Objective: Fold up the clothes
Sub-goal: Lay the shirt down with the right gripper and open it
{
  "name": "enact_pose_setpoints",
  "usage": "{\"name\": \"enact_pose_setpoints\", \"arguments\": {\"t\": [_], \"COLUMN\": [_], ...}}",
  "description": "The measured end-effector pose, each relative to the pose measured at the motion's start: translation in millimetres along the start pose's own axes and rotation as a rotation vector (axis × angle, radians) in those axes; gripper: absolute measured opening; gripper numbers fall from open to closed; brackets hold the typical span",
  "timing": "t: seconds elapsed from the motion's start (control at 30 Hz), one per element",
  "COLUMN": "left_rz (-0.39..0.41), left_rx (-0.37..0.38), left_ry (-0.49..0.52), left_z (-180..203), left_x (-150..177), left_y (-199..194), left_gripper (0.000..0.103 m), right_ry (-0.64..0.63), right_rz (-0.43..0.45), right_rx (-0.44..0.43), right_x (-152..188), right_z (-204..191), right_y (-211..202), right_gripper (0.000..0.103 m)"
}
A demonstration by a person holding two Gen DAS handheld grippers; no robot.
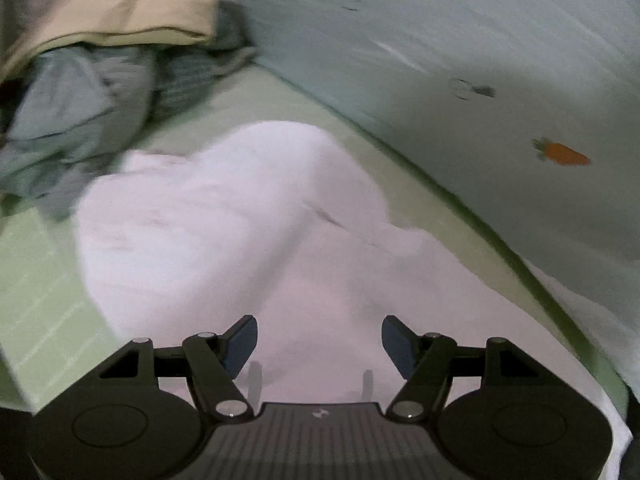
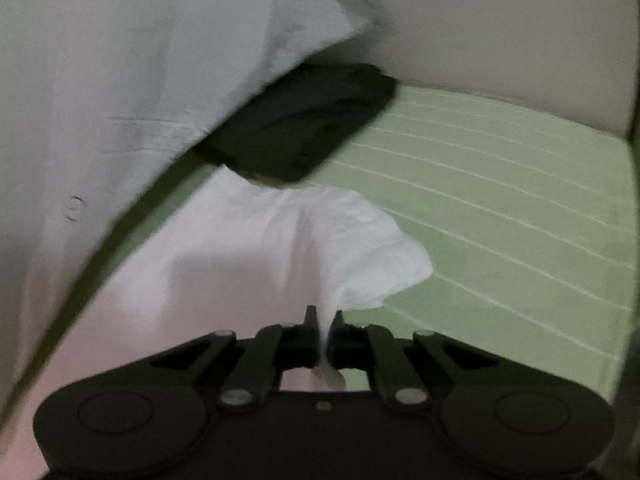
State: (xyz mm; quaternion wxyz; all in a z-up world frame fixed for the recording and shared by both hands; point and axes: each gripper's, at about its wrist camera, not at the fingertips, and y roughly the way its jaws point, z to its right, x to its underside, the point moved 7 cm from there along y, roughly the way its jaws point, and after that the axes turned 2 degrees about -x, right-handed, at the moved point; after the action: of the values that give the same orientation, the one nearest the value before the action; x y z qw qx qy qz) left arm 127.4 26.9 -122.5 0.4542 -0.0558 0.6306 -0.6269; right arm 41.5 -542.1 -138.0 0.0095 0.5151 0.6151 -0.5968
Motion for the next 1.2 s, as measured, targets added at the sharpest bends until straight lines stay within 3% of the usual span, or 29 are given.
{"name": "enact_pose_setpoints", "arguments": {"t": [0.03, 0.1, 0.17, 0.23, 0.27, 0.37, 0.57, 0.8, 0.83, 0.9, 0.97, 1.07, 1.13, 1.17, 1.2], "left_rz": [0.001, 0.002, 0.007, 0.008, 0.007, -0.004, -0.033, 0.099, 0.119, 0.158, 0.157, 0.123, 0.094, 0.083, 0.076], "left_rx": [-0.017, -0.057, -0.094, -0.117, -0.124, -0.125, -0.062, -0.027, -0.022, -0.012, 0.008, 0.079, 0.105, 0.101, 0.083], "left_ry": [-0.011, -0.035, -0.068, -0.121, -0.152, -0.240, -0.331, -0.033, 0.012, 0.102, 0.184, 0.279, 0.315, 0.327, 0.338], "left_z": [-9.8, -32.7, -57.1, -83.6, -96.2, -130.8, -164.3, -139.8, -135.8, -127.6, -118.8, -105.0, -99.0, -97.1, -95.7], "left_x": [-0.8, -1.9, -3.3, -4.0, -4.3, -3.8, -10.7, -60.8, -68.2, -82.8, -94.9, -107.5, -112.2, -113.1, -114.3], "left_y": [-0.4, -0.5, -1.2, -1.5, -0.9, 3.9, 30.6, 44.6, 46.5, 50.1, 60.9, 82.1, 97.4, 103.8, 111.0], "left_gripper": [0.070, 0.070, 0.070, 0.070, 0.070, 0.071, 0.075, 0.071, 0.067, 0.048, 0.044, 0.049, 0.062, 0.075, 0.079], "right_ry": [-0.035, -0.109, -0.174, -0.233, -0.259, -0.327, -0.301, -0.340, -0.346, -0.343, -0.333, -0.322, -0.322, -0.323, -0.331], "right_rz": [-0.015, -0.018, 0.008, 0.046, 0.072, 0.099, 0.073, 0.052, 0.053, 0.052, 0.047, 0.036, 0.026, 0.020, 0.014], "right_rx": [0.019, 0.075, 0.134, 0.176, 0.184, 0.165, 0.092, 0.069, 0.071, 0.078, 0.087, 0.098, 0.107, 0.111, 0.117], "right_x": [3.4, 5.1, 4.3, 2.8, 1.9, 4.1, 26.5, 63.1, 66.5, 72.7, 80.2, 91.6, 100.3, 104.7, 108.2], "right_z": [3.1, 1.6, -3.4, -10.6, -15.4, -37.9, -81.5, -127.9, -133.6, -141.3, -147.9, -155.4, -160.1, -162.3, -164.1], "right_y": [2.1, 0.9, -6.5, -15.2, -20.0, -30.0, -38.2, -52.7, -54.1, -56.4, -59.8, -64.1, -65.7, -66.2, -66.8], "right_gripper": [0.007, 0.021, 0.061, 0.083, 0.089, 0.093, 0.094, 0.095, 0.095, 0.095, 0.095, 0.095, 0.095, 0.095, 0.095]}}
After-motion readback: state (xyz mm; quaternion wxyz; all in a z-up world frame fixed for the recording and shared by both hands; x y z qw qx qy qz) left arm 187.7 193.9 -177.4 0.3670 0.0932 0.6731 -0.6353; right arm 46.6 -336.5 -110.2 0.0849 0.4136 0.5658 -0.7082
